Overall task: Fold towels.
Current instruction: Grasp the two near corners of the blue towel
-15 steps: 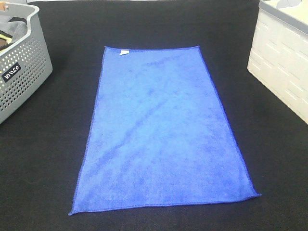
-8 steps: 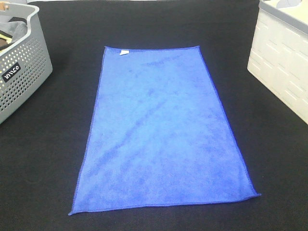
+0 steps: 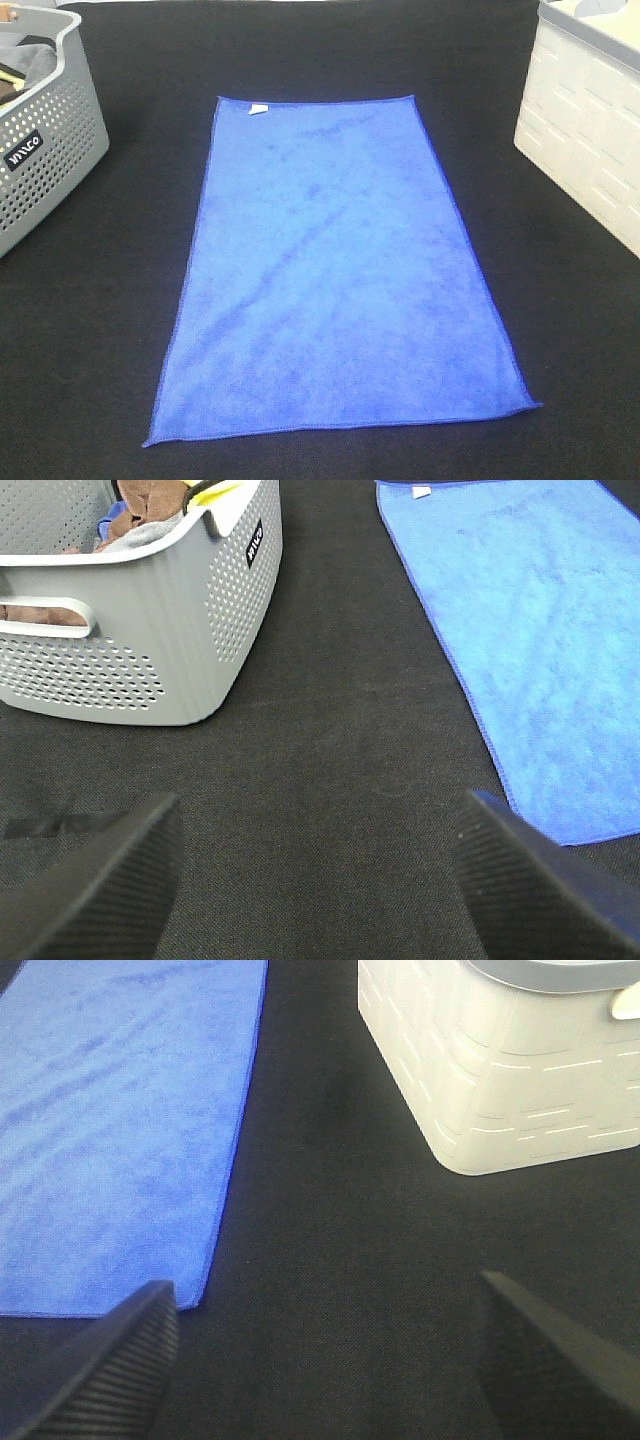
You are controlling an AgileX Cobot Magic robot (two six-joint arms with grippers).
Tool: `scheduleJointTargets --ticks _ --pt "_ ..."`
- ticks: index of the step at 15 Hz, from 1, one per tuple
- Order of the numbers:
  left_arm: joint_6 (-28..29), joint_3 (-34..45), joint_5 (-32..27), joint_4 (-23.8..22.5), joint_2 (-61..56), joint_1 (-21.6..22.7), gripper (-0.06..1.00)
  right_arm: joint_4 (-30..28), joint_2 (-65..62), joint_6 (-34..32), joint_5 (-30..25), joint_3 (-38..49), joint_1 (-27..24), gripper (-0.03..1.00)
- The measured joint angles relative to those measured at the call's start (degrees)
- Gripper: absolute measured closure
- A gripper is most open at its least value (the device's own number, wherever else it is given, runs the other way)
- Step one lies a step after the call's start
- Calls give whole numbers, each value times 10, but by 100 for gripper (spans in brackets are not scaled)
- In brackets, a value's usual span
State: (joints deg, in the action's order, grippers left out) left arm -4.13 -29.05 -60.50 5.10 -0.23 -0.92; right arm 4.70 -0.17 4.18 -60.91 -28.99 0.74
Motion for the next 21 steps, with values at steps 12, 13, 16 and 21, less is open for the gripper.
scheduleJointTargets --ticks 12,13,16,21 --pt "0 0 0 0 0 0 23 0 0 0 0 0 0 21" --pt "0 0 0 0 0 0 23 0 0 0 0 0 0 21" --pt "15 -2 9 0 0 0 23 0 0 0 0 0 0 21" --pt "44 15 184 39 99 0 23 6 96 -27 72 -9 0 21"
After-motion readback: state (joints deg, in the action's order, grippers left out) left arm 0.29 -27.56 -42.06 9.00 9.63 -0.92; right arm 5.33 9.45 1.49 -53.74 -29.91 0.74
